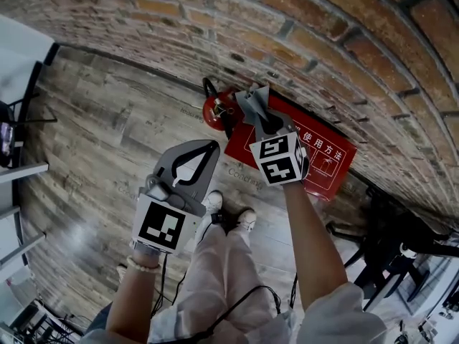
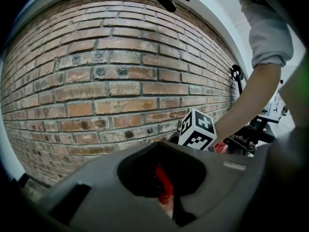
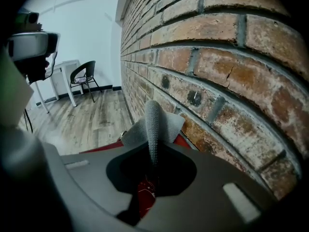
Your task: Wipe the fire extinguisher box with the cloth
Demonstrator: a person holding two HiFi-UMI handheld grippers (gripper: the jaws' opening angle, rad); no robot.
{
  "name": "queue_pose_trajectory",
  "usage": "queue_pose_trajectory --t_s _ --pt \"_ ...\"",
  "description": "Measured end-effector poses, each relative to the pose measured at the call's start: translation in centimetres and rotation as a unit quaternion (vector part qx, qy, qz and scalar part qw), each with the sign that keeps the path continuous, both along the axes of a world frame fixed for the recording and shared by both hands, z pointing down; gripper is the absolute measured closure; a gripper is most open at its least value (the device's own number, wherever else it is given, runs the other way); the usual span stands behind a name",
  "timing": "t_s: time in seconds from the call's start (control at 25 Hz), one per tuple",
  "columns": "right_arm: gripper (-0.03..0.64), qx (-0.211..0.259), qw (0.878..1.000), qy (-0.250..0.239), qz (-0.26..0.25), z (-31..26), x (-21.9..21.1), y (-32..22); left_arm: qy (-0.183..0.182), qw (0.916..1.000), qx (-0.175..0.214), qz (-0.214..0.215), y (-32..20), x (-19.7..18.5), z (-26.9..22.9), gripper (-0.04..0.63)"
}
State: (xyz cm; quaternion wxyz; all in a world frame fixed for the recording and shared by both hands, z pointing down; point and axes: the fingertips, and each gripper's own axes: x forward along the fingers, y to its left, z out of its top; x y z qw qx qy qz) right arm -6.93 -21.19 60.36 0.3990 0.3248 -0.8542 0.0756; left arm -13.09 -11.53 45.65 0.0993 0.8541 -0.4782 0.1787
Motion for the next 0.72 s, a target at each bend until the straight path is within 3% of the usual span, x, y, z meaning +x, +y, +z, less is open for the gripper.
queue_pose_trajectory --t_s 0.72 --pt "0.598 -0.005 0.999 0.0 0.035 0.2 6.1 0.2 -0.002 0.9994 -0.005 0.033 -0.7 4.6 0.6 0.597"
